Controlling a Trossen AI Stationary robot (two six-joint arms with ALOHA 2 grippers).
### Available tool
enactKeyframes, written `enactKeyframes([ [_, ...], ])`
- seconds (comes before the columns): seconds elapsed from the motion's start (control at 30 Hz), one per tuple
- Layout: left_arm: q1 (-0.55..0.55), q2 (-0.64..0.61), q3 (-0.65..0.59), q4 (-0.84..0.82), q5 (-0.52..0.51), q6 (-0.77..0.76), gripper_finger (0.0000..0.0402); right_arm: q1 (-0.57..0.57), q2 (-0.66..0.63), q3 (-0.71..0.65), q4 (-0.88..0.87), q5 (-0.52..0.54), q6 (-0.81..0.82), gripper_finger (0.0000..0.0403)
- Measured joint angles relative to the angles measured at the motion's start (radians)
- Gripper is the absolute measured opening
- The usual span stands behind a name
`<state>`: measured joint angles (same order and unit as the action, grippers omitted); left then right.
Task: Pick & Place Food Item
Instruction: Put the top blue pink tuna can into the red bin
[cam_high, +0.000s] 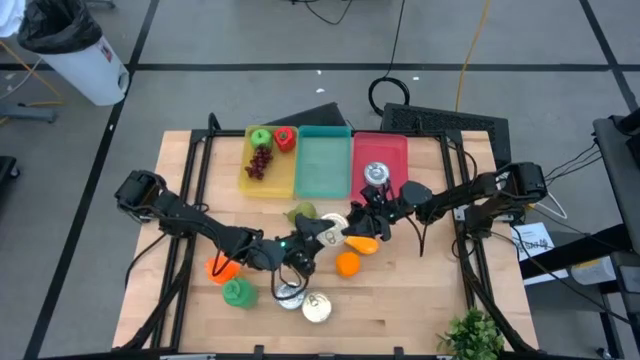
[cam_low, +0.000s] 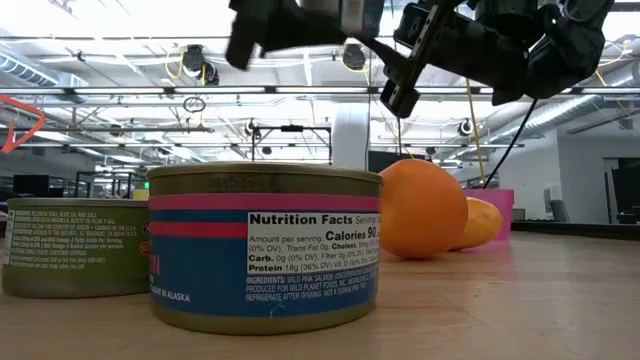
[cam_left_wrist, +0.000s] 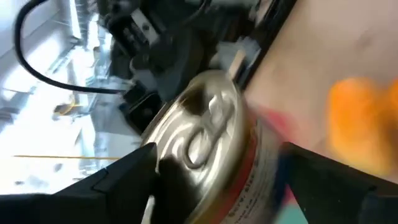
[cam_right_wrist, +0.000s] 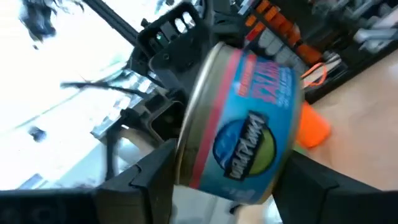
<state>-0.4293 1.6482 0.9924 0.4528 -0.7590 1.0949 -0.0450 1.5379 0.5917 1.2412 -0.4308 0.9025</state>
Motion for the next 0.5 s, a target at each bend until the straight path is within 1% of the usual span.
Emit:
enactKeyframes([
  [0.03,-0.006,0.0,0.0,0.006,0.004,-0.027,0.0342,-0.002,0.0,-0.002,0.001,0.003,-0.028,0.0191],
  [0.07,-0.01,0.0,0.0,0.006,-0.008,-0.044,0.0345,-0.003,0.0,-0.001,0.002,0.011,-0.04,0.0189],
  [0.27,-0.001,0.0,0.001,0.006,-0.054,-0.203,0.0345,-0.003,0.0,-0.001,0.012,0.019,-0.035,0.0189],
  [0.37,-0.005,0.0,0.001,0.012,-0.063,-0.341,0.0338,-0.016,-0.002,-0.001,0.007,0.014,-0.027,0.0189],
  [0.43,-0.013,0.0,0.001,0.018,-0.118,-0.435,0.0334,-0.036,-0.008,-0.001,0.003,0.007,-0.013,0.0189],
  [0.5,-0.02,0.0,0.001,0.02,-0.186,-0.444,0.0331,-0.062,-0.025,-0.001,-0.011,-0.001,-0.013,0.0189],
])
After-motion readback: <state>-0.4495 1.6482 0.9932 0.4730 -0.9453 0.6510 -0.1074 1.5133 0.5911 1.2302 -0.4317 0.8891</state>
